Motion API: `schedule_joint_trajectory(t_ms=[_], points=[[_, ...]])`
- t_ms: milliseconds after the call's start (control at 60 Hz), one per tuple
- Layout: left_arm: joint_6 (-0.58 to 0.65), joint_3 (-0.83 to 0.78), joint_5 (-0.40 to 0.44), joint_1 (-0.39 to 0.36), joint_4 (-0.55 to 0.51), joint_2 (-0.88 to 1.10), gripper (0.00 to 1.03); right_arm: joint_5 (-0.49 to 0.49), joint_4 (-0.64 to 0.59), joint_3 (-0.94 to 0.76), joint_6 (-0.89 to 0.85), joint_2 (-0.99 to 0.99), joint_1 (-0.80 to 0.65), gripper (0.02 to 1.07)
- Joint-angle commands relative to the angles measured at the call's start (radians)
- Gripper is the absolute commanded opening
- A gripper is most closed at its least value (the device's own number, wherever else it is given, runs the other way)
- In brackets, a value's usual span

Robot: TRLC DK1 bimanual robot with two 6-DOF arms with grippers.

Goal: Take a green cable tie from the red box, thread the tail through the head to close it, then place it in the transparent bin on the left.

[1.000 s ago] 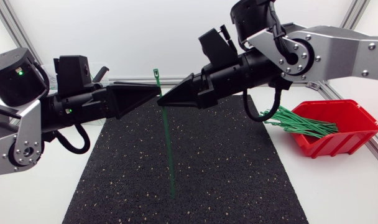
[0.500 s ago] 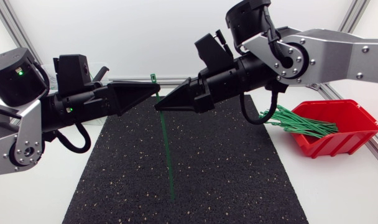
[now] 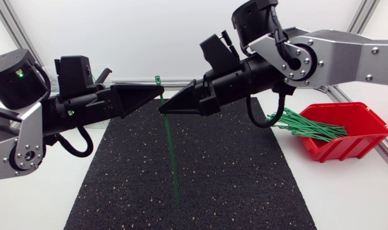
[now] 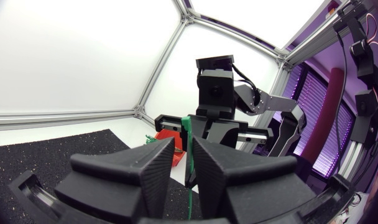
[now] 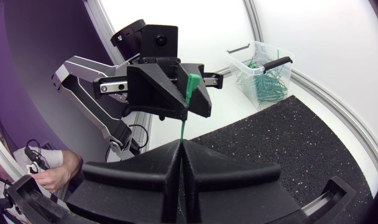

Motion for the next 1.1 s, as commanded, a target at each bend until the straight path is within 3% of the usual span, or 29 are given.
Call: schedule_joint_trajectory(t_ms=[0, 517, 1083], points=[[-0.033, 0.019, -0.004, 0.01, 0.02, -0.005, 0.16, -0.003, 0.015, -0.027, 0.025, 0.022, -0.002, 0.08], [-0.041, 0.014, -0.004, 0.009, 0.023, -0.014, 0.04, 0.0, 0.028, -0.031, 0.03, 0.019, -0.01, 0.08], [-0.038, 0.014, 0.016, -0.011, 0.023, -0.011, 0.04, 0.015, 0.035, -0.039, 0.03, 0.016, -0.005, 0.08]])
